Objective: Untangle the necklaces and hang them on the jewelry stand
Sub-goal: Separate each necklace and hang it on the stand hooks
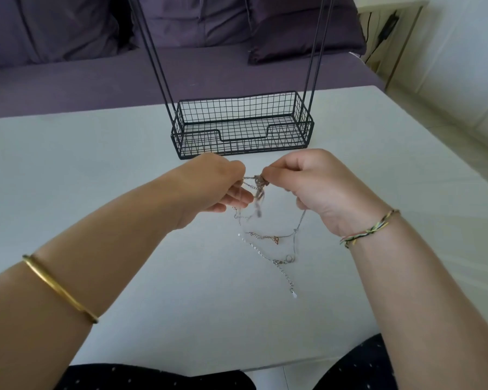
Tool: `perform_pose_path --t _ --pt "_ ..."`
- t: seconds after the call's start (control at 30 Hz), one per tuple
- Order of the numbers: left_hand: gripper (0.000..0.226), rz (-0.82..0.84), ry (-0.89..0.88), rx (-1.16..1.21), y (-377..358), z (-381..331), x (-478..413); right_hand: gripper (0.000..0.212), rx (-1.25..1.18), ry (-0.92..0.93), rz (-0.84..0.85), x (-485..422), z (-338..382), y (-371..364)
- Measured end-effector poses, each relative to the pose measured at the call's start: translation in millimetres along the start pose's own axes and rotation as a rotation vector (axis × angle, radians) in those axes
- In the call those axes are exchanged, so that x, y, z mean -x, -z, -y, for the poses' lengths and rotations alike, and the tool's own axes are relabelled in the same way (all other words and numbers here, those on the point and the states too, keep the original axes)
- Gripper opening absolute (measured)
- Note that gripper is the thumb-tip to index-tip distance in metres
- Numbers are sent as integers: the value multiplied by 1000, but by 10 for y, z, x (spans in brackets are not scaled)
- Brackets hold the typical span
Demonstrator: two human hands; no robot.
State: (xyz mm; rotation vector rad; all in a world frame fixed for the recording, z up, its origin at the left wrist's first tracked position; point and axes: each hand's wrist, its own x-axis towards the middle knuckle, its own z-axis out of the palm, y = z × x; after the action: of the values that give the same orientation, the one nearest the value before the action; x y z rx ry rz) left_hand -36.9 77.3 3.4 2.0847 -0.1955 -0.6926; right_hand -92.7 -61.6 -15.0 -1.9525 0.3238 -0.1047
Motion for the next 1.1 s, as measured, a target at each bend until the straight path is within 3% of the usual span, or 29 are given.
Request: perform_pose_path --t 0.37,0.6,0.77,0.93,1.1 --pt "17 -38 -102 -143 11 -8 -14 22 -62 -36 -8 -19 -27 7" --pt "13 -149 -194 -188 16 44 -1 16 94 59 83 21 -11 25" --pt "23 -125 -182 -93 -23 -3 -21 9 181 96 118 22 -24 11" --pt "29 -68 -138 -14 -14 19 -44 11 182 111 42 3 -35 36" --pt "16 -37 -64 -42 28 -12 -35 18 66 39 -40 -13 -42 71"
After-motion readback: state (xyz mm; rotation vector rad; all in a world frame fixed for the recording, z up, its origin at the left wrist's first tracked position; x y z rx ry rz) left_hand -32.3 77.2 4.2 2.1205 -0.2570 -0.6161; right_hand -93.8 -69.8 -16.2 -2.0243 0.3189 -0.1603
